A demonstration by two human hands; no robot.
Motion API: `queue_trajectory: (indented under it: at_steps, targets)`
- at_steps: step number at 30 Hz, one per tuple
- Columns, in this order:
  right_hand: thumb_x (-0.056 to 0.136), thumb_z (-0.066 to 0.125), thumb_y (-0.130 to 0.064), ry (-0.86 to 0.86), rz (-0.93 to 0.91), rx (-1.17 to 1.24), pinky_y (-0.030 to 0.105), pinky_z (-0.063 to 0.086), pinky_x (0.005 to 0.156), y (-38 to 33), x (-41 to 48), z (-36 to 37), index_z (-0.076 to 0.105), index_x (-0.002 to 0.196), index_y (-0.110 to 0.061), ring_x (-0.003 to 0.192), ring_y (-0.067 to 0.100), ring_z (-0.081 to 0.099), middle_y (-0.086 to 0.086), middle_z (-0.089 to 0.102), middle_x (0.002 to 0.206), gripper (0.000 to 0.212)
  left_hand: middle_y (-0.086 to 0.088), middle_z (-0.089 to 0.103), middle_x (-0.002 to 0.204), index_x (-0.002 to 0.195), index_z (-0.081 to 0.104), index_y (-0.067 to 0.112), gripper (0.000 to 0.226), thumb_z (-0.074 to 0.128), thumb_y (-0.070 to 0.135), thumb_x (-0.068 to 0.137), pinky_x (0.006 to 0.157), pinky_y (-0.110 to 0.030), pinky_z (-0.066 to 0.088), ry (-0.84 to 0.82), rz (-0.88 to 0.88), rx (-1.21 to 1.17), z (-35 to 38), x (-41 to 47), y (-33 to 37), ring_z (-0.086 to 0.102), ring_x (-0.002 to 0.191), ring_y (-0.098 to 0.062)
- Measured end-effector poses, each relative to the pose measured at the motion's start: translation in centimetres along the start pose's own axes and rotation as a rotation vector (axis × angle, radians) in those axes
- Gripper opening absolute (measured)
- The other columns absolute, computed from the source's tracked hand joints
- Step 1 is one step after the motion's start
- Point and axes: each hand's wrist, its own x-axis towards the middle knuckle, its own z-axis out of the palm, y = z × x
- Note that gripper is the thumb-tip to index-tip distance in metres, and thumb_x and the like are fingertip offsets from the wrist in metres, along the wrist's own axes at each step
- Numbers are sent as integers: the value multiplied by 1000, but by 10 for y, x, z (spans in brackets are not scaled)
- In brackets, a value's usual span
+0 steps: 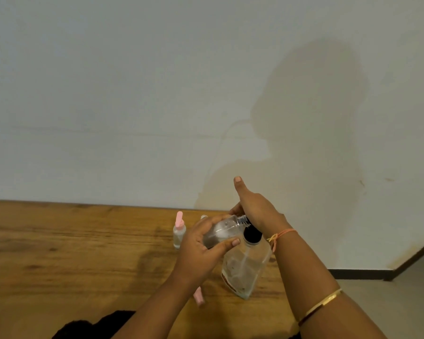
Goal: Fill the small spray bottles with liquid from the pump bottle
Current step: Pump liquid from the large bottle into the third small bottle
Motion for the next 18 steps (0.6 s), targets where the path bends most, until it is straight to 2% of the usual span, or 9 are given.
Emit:
queue_trajectory:
  at_steps: [2, 4, 8, 11, 14, 18]
  targets:
    - [94, 14, -63, 6, -27, 45, 31, 37, 77, -1, 0, -1, 74, 86, -2, 76, 13, 57, 1, 63, 73, 86, 8, 68, 101, 100, 64, 35, 37, 76, 23, 67, 76, -14, 50, 1, 18, -27, 0, 0, 2, 62, 95, 1]
    - [93, 14, -64, 21, -57, 66, 32, 41, 75, -2, 2, -3, 74, 83, -3, 81, 18, 60, 5, 67, 78, 86, 4, 67, 103, 101, 64, 34, 37, 75, 25, 66, 73, -14, 51, -1, 31, -46, 0, 0, 4, 63, 95, -3]
    - [92, 11, -67, 28, -34, 73, 36, 44, 87, 0, 5, -3, 74, 81, -5, 89, 22, 61, 9, 69, 89, 89, 1, 67, 102, 100, 65, 34, 37, 76, 23, 66, 73, -13, 50, -1, 45, -47, 1, -1, 5, 63, 93, -4]
    - [92, 12, -65, 26, -6, 60, 36, 40, 88, 4, 5, -2, 74, 85, -4, 95, 25, 59, 9, 65, 92, 88, 4, 67, 104, 102, 64, 34, 38, 76, 18, 70, 74, -11, 49, -17, 23, -29, 0, 1, 1, 62, 95, -1]
    - [93, 12, -64, 17, 9, 52, 36, 38, 92, 6, 5, -1, 73, 83, -4, 101, 27, 57, 12, 63, 97, 86, 6, 67, 105, 104, 63, 35, 39, 74, 29, 67, 77, -16, 51, -32, 3, -16, 1, 2, -1, 62, 98, -3]
    - [93, 12, -64, 14, 2, 49, 36, 41, 89, 2, 5, -2, 74, 85, -2, 96, 25, 59, 11, 66, 93, 88, 1, 67, 104, 104, 65, 29, 38, 76, 19, 69, 76, -16, 51, -22, 26, -57, 3, 2, 0, 64, 96, -7]
